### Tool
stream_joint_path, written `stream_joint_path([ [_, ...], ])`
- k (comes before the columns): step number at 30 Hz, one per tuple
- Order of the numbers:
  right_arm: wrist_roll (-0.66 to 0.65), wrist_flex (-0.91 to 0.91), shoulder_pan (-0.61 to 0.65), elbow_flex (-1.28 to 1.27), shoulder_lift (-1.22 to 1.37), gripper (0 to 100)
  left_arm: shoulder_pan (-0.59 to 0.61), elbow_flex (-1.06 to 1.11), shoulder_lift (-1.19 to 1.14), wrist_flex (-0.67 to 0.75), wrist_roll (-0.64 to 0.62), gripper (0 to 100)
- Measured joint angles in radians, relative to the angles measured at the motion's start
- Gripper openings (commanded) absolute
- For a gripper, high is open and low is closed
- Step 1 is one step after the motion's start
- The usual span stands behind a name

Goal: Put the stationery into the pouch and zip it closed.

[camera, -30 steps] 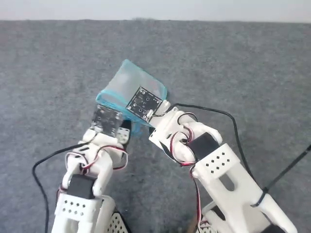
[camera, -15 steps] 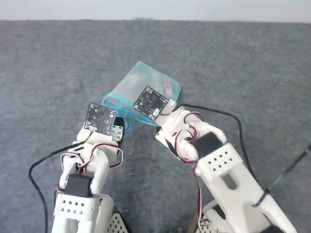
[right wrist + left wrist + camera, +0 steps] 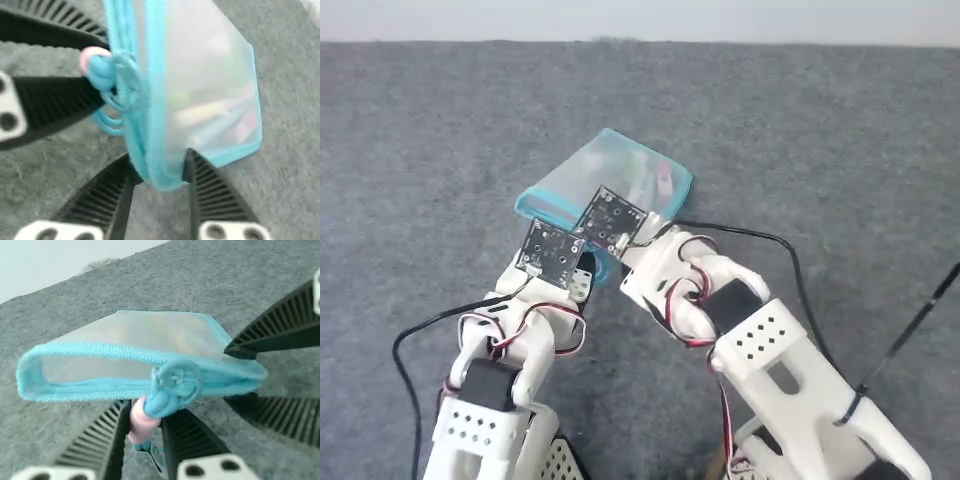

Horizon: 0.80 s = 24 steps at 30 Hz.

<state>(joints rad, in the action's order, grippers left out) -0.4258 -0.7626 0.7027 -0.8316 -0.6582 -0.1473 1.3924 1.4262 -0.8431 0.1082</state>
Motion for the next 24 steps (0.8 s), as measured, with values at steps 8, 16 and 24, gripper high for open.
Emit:
stream_joint_path([
  [8, 0.000, 0.046, 0.003, 0.000, 0.000, 0.2, 0.000, 0.000, 0.000, 0.000, -0.002, 1],
  [16, -0.046, 0.055, -0.002, -0.034, -0.002, 0.8, 0.023, -0.002, 0.000, 0.000, 0.002, 1],
  [24, -0.103, 0.055, -0.092, -0.097, -0.015, 0.8, 0.095, 0.000, -0.002, 0.000, 0.026, 1],
])
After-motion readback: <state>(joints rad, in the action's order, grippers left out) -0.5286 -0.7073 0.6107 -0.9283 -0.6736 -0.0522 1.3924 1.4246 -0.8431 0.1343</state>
